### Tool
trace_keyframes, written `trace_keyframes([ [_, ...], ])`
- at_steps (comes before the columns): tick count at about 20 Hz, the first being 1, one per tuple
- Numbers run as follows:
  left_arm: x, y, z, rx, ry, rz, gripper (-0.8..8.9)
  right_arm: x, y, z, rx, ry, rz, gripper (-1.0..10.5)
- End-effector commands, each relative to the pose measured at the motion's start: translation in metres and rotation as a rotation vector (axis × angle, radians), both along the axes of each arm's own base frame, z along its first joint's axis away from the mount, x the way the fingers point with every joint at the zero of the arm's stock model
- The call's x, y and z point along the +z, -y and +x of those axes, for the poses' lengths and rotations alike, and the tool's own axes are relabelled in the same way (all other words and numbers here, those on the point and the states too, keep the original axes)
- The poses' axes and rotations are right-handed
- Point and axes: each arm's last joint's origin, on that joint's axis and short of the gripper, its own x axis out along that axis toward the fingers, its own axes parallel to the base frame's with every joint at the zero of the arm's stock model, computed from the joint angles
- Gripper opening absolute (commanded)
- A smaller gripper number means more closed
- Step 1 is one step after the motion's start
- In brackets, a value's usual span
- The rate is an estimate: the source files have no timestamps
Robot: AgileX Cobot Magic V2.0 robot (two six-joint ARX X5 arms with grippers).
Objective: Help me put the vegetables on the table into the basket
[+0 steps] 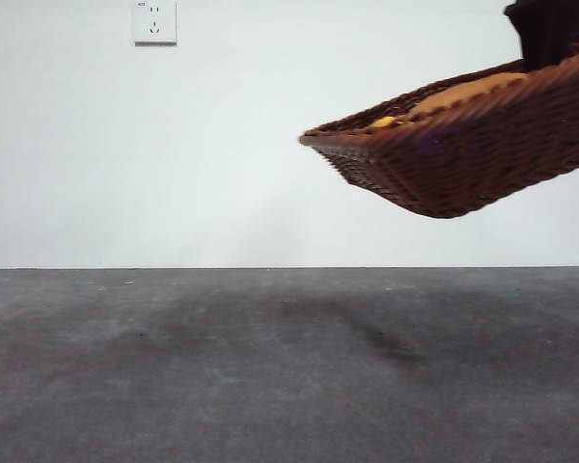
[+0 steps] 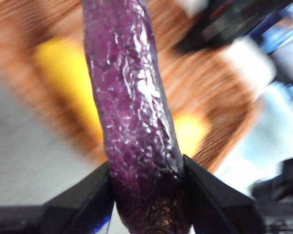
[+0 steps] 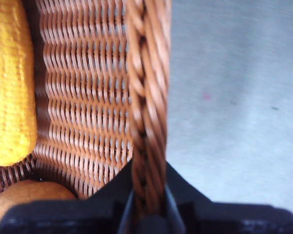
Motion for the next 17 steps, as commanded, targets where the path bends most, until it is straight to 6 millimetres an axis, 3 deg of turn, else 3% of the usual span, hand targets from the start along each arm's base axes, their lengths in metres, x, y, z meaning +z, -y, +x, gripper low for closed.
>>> trace_keyframes([
  [1, -0.011, 0.006, 0.007, 0.064, -0.101, -0.010, -0.08, 0.000, -0.013, -0.004, 0.028, -0.003, 0.036, -0.2],
  [9, -0.039, 0.023, 0.023, 0.082, -0.179, 0.049, 0.02, 0.001, -0.049, -0.016, 0.133, 0.002, 0.068, -0.2],
  [10, -0.040, 0.024, 0.024, 0.089, -0.189, 0.047, 0.33, 0.001, -0.052, -0.017, 0.139, 0.002, 0.071, -0.2],
  [13, -0.039, 0.024, 0.024, 0.091, -0.185, 0.041, 3.88, 0.002, -0.058, -0.019, 0.149, 0.010, 0.079, -0.2],
  [14, -0.039, 0.024, 0.024, 0.092, -0.187, 0.041, 4.48, 0.002, -0.059, -0.020, 0.154, 0.011, 0.079, -0.2],
  [17, -0.035, 0.026, 0.027, 0.099, -0.146, 0.006, 4.50, 0.002, -0.060, -0.020, 0.156, 0.014, 0.080, -0.2],
])
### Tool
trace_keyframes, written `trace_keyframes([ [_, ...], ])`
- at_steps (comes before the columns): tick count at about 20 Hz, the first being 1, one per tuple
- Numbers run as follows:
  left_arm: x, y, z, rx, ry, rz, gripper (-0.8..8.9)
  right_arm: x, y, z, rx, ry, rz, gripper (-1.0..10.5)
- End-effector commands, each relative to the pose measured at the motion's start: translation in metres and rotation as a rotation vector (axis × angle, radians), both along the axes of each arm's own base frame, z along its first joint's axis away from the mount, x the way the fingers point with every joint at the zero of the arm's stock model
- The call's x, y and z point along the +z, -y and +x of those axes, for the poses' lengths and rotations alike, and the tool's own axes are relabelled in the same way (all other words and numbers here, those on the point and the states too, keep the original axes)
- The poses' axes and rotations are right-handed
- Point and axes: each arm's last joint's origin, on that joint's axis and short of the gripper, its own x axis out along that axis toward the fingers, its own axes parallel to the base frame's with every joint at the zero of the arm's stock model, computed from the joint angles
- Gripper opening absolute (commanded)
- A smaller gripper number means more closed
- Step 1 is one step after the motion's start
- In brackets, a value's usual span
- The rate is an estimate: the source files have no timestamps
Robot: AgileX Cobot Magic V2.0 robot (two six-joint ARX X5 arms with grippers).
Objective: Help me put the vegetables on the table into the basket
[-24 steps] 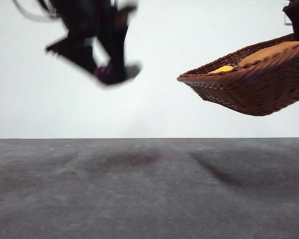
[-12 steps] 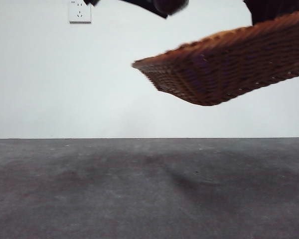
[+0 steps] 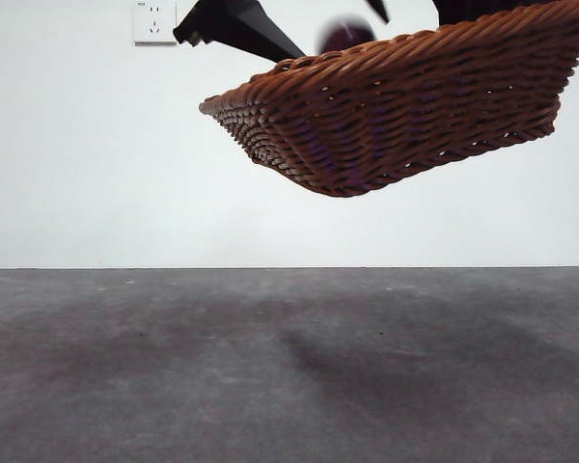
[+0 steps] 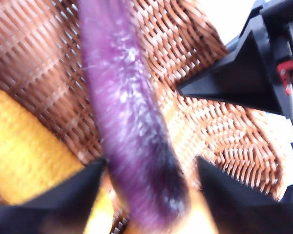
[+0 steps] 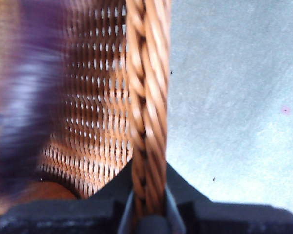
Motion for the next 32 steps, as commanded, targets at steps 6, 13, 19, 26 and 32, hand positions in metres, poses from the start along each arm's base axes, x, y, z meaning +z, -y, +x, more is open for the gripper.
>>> trace_keyframes([
  [6, 0.031, -0.019, -0.013, -0.028, 0.183, -0.039, 4.05, 0.000, 0.009, 0.005, -0.045, 0.016, -0.002, -0.2],
  [13, 0.068, -0.094, -0.080, -0.062, 0.367, 0.206, -0.08, -0.028, 0.049, 0.046, -0.142, -0.052, -0.029, -0.2],
  [19, 0.059, -0.127, -0.107, -0.013, 0.276, 0.483, -0.08, -0.070, 0.083, 0.091, -0.177, -0.117, 0.057, -0.2],
  [26, 0.068, -0.154, -0.134, 0.039, 0.276, 0.421, -0.07, -0.126, 0.112, 0.127, -0.183, -0.172, 0.112, -0.2],
  [32, 0.076, -0.175, -0.155, 0.108, 0.299, 0.320, -0.07, -0.160, 0.121, 0.146, -0.197, -0.187, 0.171, -0.2],
])
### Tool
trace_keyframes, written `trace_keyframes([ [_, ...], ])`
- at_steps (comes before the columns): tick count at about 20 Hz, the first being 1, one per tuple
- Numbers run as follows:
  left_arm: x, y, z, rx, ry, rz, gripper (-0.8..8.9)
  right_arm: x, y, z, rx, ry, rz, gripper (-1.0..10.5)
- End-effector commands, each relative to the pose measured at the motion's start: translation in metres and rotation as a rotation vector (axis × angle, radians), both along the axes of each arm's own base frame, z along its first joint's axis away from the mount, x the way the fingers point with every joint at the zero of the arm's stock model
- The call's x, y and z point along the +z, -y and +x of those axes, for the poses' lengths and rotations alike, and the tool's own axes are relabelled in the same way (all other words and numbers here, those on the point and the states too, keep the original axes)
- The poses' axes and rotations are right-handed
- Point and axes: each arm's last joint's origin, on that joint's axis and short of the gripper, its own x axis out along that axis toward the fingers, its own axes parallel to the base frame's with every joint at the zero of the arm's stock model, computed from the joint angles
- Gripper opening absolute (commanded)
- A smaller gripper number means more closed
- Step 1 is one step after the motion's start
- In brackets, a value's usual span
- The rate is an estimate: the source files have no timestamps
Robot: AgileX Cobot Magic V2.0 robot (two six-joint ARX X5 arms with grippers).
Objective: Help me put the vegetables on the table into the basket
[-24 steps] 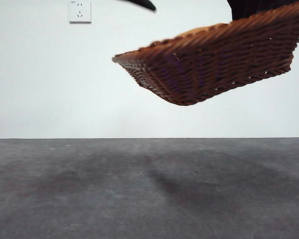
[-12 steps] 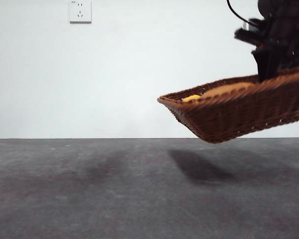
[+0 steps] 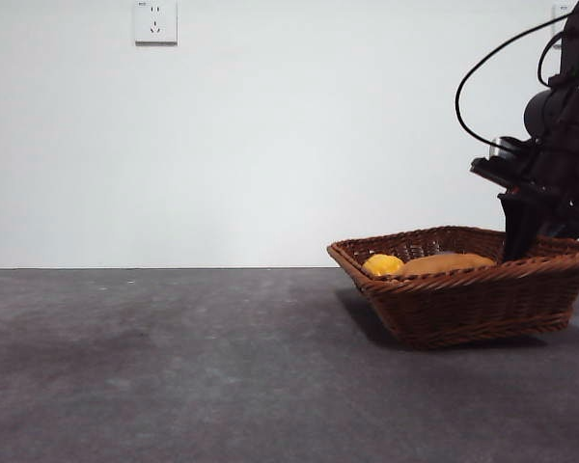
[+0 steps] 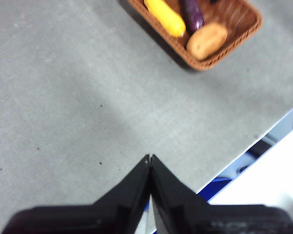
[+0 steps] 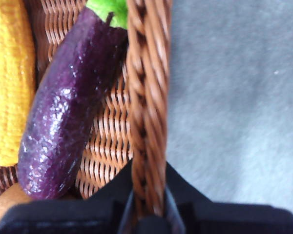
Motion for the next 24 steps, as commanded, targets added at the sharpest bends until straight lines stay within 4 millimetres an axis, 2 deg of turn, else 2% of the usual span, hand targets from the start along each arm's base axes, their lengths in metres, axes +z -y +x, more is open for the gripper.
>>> trace_keyframes([
  [1, 0.001, -0.005, -0.004, 0.024, 0.001, -0.037, -0.07, -0.013, 0.000, 0.004, 0.007, -0.008, 0.016, -0.2],
  [6, 0.002, -0.007, -0.007, 0.031, 0.003, -0.053, -0.07, -0.036, 0.000, 0.009, -0.017, -0.072, 0.018, -0.2],
  [8, 0.002, -0.007, -0.007, 0.028, 0.001, -0.054, -0.07, -0.038, 0.000, 0.010, -0.027, -0.082, 0.020, 0.1],
  [9, 0.002, -0.007, -0.007, 0.028, 0.002, -0.054, -0.07, -0.038, 0.000, 0.010, -0.054, -0.092, 0.024, 1.0],
  [11, 0.002, -0.007, -0.007, 0.028, 0.002, -0.053, -0.07, -0.036, 0.000, 0.008, -0.088, -0.124, 0.029, 5.2],
  [12, 0.002, -0.007, -0.007, 0.027, 0.002, -0.053, -0.07, -0.033, 0.000, 0.006, -0.084, -0.131, 0.028, 6.0],
  [13, 0.002, -0.007, -0.007, 0.026, 0.003, -0.052, -0.07, -0.024, -0.001, 0.003, -0.072, -0.116, 0.026, 6.0],
  [15, 0.002, -0.007, -0.007, 0.025, 0.004, -0.051, -0.07, 0.008, -0.001, -0.006, -0.072, -0.041, 0.011, 6.0],
  [17, 0.002, -0.008, -0.008, 0.010, 0.015, -0.038, -0.07, 0.052, 0.001, -0.026, -0.088, 0.040, -0.046, 6.0],
  [19, 0.002, -0.008, -0.008, -0.002, 0.022, -0.028, -0.04, 0.103, 0.003, -0.064, -0.108, 0.099, -0.123, 6.0],
  [22, 0.002, -0.009, -0.009, -0.002, 0.026, -0.033, -0.04, 0.174, 0.005, -0.130, -0.142, 0.303, -0.172, 5.9],
  [23, 0.002, -0.009, -0.009, -0.010, 0.021, -0.037, -0.04, 0.194, 0.005, -0.154, -0.149, 0.380, -0.167, 5.7],
  [24, 0.002, -0.008, -0.009, -0.027, 0.010, -0.049, -0.04, 0.208, 0.005, -0.174, -0.152, 0.437, -0.164, 4.8],
])
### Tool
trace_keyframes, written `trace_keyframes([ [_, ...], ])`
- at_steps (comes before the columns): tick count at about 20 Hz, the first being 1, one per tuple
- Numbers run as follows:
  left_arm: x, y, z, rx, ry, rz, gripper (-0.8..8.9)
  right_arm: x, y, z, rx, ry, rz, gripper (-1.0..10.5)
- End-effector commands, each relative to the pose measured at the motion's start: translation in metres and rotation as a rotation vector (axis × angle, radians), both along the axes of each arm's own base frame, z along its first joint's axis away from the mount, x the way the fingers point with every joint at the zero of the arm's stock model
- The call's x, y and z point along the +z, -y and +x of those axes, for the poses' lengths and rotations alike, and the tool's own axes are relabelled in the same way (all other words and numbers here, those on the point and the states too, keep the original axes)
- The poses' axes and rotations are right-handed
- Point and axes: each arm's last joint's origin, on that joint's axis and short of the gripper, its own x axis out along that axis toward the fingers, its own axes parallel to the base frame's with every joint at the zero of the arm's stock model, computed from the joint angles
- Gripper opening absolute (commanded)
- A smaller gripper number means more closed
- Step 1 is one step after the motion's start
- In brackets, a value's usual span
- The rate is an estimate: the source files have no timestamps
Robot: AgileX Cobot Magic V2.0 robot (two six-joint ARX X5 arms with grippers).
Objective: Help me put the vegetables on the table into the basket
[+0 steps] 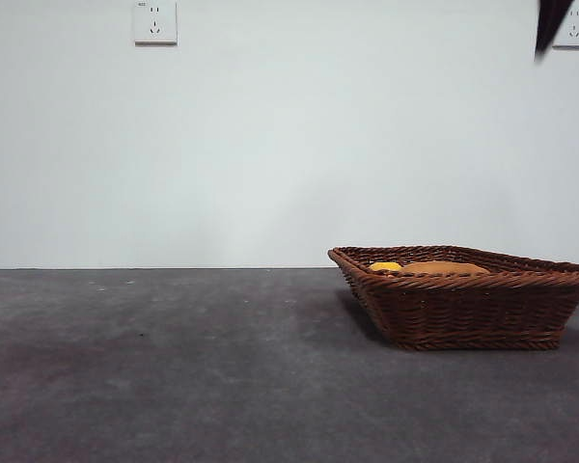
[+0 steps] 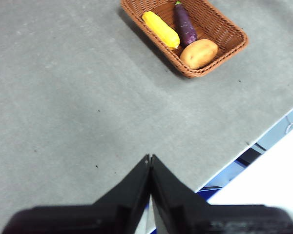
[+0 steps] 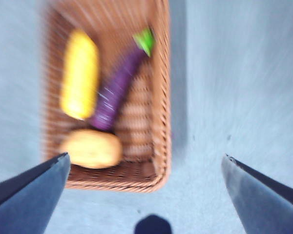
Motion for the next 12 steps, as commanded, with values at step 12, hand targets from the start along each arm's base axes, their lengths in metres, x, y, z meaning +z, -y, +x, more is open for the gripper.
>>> trace_keyframes([
  [12, -0.008, 0.021, 0.019, -0.055, -0.090, 0.036, -0.04, 0.070, 0.001, -0.172, -0.013, 0.417, -0.030, 0.0],
])
